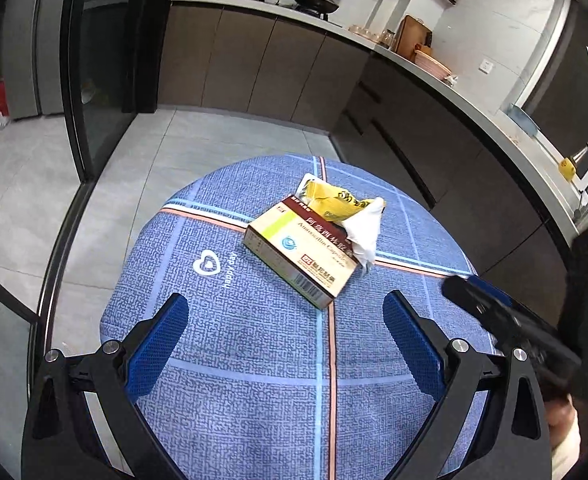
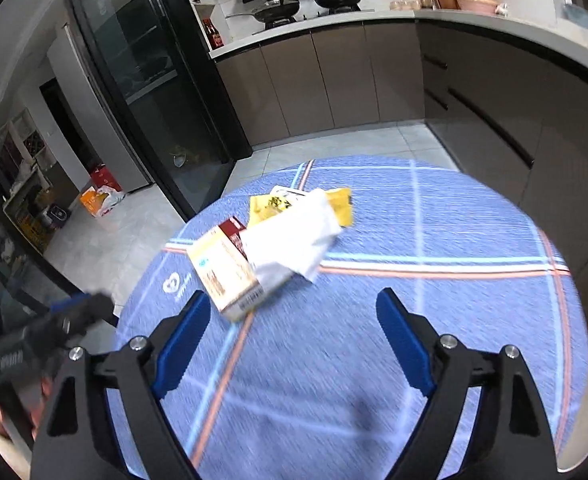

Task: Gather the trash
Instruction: 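Move both tools back over the table toward the amoxicillin box and tissue, then grasp the white tissue with the right tool while the left tool grasps the amoxicillin box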

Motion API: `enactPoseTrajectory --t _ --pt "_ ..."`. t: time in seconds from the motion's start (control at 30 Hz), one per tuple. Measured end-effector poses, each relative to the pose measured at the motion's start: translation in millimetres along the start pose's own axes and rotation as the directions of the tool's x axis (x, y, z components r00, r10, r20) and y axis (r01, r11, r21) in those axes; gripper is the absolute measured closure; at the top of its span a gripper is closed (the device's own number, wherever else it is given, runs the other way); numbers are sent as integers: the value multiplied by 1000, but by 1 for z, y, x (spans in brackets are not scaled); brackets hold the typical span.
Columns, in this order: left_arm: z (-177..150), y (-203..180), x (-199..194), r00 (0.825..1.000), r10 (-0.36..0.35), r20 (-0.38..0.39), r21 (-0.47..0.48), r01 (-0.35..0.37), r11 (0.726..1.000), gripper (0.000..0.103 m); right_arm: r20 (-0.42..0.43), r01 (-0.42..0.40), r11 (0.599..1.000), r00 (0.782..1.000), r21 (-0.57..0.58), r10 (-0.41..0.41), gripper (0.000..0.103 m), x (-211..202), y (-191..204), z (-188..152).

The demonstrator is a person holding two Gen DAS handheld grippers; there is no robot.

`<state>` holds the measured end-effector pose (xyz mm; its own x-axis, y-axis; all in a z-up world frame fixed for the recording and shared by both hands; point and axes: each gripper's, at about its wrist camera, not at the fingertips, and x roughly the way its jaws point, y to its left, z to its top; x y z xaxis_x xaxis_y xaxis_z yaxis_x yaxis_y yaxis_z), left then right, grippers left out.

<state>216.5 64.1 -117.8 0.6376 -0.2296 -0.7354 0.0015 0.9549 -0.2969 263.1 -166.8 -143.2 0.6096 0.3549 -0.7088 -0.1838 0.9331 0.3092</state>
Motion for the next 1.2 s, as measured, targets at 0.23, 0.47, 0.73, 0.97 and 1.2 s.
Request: enactPoseTrajectory --t 0.23,0.47,0.73,0.97,1.2 --pt "14 9 17 1000 -6 -14 32 6 999 9 -37 -10 998 999 60 12 19 49 6 23" --pt "39 13 49 998 -31 -47 107 36 994 9 -58 -2 996 998 85 7 19 87 10 38" --pt "59 25 110 983 -86 -160 133 108 985 9 -110 78 991 992 107 -66 98 104 -8 35" --pt "61 29 136 937 -222 -270 49 243 969 46 -120 48 998 992 27 -45 99 92 -7 19" --pt "35 9 118 919 -232 -319 116 281 953 62 -129 7 1000 992 0 -7 99 77 3 -3"
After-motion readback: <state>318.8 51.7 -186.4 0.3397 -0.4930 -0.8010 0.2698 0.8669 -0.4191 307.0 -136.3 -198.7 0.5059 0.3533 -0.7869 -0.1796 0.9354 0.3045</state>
